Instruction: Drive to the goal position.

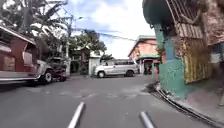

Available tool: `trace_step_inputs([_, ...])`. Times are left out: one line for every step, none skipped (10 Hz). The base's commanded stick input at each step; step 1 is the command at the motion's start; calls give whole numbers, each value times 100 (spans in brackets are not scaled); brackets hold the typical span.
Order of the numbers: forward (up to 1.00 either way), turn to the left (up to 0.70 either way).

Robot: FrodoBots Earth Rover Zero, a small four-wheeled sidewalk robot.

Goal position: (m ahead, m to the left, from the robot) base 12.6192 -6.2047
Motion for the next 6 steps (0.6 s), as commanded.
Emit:
trace_step_inputs([100,0])
trace_step_inputs([100,0])
trace_step_inputs([100,0])
trace_step_inputs([100,0])
trace_step_inputs([100,0])
trace_step_inputs([100,0])
